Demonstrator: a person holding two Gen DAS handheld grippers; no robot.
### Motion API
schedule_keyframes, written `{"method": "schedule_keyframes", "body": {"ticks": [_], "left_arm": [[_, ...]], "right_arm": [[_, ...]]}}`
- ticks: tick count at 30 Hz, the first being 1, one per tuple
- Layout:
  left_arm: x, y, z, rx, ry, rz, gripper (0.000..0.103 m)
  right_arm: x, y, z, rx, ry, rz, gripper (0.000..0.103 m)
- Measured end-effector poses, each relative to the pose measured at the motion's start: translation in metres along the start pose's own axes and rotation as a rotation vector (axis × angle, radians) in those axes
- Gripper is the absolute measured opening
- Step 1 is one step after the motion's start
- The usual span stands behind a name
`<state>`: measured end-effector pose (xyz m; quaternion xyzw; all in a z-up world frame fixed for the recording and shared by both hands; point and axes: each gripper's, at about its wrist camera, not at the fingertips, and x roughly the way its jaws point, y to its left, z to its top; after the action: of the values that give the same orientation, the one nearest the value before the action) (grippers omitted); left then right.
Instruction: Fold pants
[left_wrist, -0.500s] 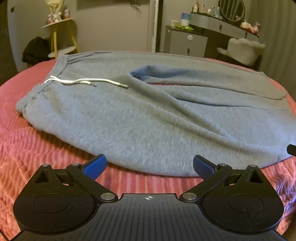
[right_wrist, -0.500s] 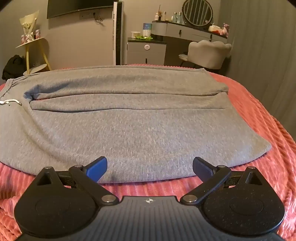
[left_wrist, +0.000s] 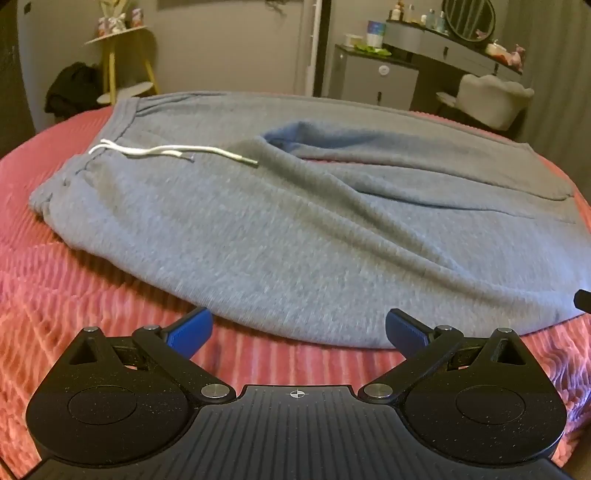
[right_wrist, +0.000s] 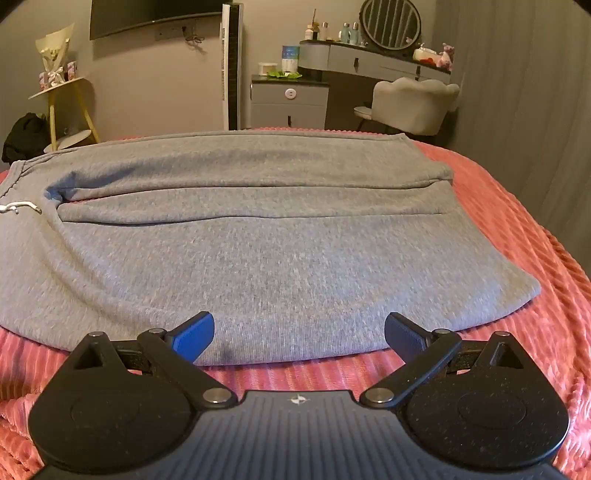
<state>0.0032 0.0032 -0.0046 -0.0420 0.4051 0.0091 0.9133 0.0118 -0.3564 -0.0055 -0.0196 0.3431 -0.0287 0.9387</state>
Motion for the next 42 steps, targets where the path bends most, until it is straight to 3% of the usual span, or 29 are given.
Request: {"method": "schedule_keyframes", "body": {"ticks": [42], "left_arm": [[0.0053,0.0071,-0.0001,-0.055,0.034,-0.009,0.103]], "right_arm": [[0.0002,-0.0045,-0.0004,0.037,0.003,-0.006,0.099]]}}
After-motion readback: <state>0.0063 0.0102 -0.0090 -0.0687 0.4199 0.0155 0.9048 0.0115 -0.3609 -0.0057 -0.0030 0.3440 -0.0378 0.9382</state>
